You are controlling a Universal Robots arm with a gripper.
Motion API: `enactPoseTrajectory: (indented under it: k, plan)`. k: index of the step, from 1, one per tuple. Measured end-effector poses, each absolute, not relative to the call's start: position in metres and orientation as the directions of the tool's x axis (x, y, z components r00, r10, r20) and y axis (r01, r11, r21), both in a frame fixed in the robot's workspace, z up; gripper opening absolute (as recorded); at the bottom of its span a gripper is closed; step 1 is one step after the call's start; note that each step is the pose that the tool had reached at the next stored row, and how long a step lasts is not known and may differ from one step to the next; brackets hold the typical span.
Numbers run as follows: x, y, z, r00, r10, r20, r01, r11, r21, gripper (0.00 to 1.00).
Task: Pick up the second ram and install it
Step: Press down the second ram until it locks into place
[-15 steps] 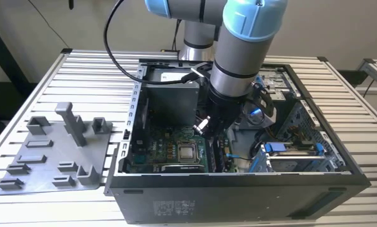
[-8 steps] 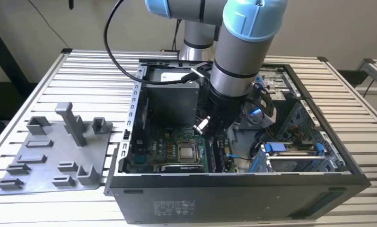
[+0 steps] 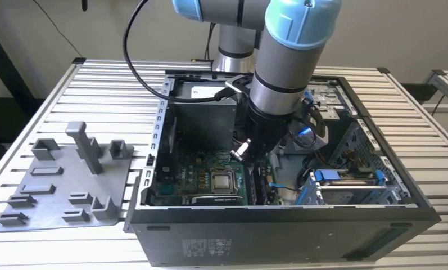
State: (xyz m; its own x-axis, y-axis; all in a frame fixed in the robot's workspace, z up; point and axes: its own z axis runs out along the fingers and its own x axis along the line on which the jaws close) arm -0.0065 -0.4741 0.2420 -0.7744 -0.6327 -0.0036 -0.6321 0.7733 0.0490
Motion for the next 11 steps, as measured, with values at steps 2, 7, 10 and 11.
enactPoseTrajectory:
  k: [2, 7, 10, 11]
  plan:
    - [-0.0065, -0.4741, 0.242, -0.753, -0.659, -0.004, -0.658, 0.752, 0.049, 0.11]
    - [-0.0065, -0.4741, 0.242, -0.69, -0.723, -0.008, -0.723, 0.689, 0.047, 0.11]
    - [-0.0065, -0.4741, 0.242, -0.653, -0.757, -0.013, -0.757, 0.652, 0.047, 0.11]
    - [-0.0065, -0.474, 0.242, -0.641, -0.767, -0.016, -0.767, 0.64, 0.046, 0.11]
